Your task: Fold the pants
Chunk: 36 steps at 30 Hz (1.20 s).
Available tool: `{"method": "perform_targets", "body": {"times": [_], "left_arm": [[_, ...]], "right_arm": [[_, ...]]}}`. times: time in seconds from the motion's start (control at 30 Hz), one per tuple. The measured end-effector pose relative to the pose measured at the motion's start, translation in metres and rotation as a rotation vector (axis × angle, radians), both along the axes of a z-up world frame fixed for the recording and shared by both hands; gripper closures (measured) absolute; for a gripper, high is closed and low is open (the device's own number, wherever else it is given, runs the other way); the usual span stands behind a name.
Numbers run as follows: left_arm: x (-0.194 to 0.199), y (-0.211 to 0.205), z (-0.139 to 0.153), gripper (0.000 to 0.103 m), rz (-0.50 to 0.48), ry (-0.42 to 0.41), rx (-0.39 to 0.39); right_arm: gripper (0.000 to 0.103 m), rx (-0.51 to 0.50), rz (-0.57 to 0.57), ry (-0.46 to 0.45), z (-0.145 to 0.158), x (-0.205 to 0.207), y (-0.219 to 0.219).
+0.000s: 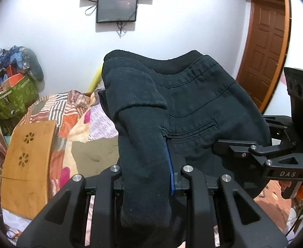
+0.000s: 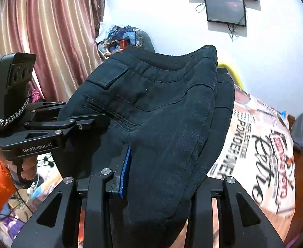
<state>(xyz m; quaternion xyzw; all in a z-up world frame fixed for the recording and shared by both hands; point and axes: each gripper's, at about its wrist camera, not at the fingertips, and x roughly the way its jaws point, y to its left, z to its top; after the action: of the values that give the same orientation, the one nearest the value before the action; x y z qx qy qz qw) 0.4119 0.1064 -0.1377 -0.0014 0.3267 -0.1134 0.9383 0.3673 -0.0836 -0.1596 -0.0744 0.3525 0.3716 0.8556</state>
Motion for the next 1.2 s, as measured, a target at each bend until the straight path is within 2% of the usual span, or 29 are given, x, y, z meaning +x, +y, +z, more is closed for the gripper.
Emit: {"method": "perform_targets", "body": {"times": [0.13,0.3,0.53,0.67,0.77,0.8,0.93,1.03,1.2], "left_arm": [[0.033,0.02,-0.011,0.079,0.018,0.017,-0.02],[0.075,0.041,-0.039,0.079,0.021,0.052,-0.034],[0.135,0.062,-0.111,0.079,0.017,0.155,-0.053],[0.167,0.069,-0.165,0.078,0.021,0.245,-0.066],[0.179,0.068,-0.19,0.071,0.036,0.282,-0.026],[0.182,0.068,-0.195,0.065,0.045,0.283,-0.007],[0.186,0.079,-0.203,0.045,0.07,0.307,-0.046],[0.177,0.087,-0.198,0.044,0.102,0.31,-0.06],[0.153,0.101,-0.184,0.044,0.159,0.305,-0.019]], "right_arm": [[0.072,0.0,-0.005,0.006,-0.014,0.025,0.015],[0.072,0.004,-0.01,0.04,-0.038,0.058,0.031],[0.072,-0.01,-0.028,0.128,-0.104,0.101,0.048],[0.072,-0.036,-0.043,0.204,-0.145,0.124,0.053],[0.071,-0.06,-0.054,0.236,-0.167,0.13,0.056],[0.07,-0.062,-0.06,0.244,-0.17,0.131,0.056],[0.062,-0.062,-0.063,0.294,-0.173,0.133,0.045],[0.058,-0.101,-0.069,0.297,-0.167,0.126,0.037],[0.053,-0.195,-0.103,0.23,-0.149,0.105,0.013]]}}
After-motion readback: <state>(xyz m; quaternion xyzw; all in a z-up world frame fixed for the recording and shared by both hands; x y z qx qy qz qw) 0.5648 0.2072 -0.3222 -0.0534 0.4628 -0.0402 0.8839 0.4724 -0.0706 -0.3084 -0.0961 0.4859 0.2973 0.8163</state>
